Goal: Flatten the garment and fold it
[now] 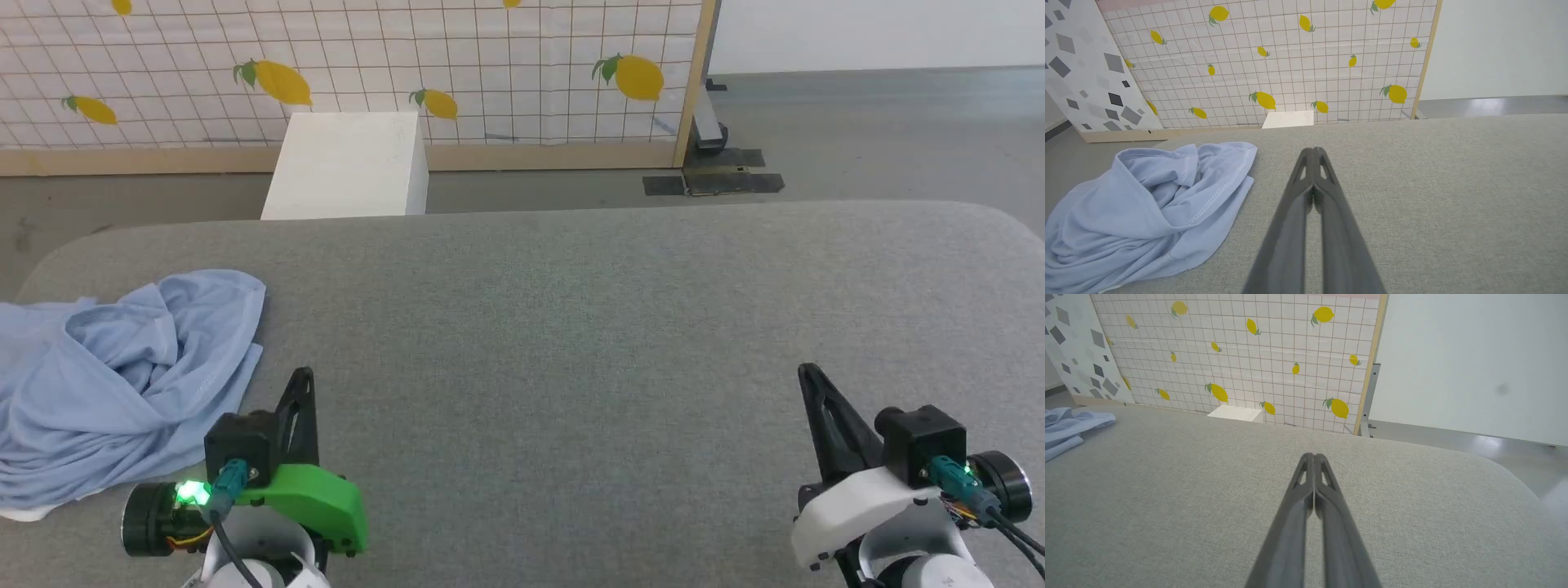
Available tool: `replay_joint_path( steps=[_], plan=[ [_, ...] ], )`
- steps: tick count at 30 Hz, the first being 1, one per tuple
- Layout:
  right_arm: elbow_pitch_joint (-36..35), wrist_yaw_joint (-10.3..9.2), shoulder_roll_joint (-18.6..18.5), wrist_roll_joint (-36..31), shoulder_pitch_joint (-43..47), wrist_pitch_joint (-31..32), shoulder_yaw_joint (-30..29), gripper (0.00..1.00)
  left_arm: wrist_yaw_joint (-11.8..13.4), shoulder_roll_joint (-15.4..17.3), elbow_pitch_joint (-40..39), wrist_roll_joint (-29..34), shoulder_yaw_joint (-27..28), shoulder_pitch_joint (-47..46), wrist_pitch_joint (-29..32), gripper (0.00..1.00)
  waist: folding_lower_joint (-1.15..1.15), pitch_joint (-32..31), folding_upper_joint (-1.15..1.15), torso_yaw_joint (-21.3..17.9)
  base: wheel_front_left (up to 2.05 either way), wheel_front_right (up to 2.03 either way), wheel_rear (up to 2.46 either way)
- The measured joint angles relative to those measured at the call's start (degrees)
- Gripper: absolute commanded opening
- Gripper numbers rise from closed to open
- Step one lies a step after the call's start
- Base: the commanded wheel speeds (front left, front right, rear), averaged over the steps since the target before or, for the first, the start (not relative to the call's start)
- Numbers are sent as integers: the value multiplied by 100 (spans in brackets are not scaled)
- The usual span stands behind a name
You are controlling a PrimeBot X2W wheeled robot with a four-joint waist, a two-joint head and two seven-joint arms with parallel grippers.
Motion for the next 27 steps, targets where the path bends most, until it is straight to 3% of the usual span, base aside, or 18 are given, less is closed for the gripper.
replay_joint_path(
  steps=[18, 19, 27],
  plan=[
    [0, 0, 0, 0, 0, 0, 0, 0, 0, 0, 0, 0, 0, 0, 0, 0, 0, 0, 0, 0, 0, 0, 0],
    [2, 0, -1, 2, 2, 0, -1, 100, -1, 1, 1, -1, -4, -1, 0, 100, 0, 0, 0, 0, 0, 0, 0],
    [21, 0, -1, 12, 3, -1, -8, 100, 1, 1, 34, -22, -52, -3, -11, 100, 0, 1, 0, 7, 0, 0, 0]
  ],
)
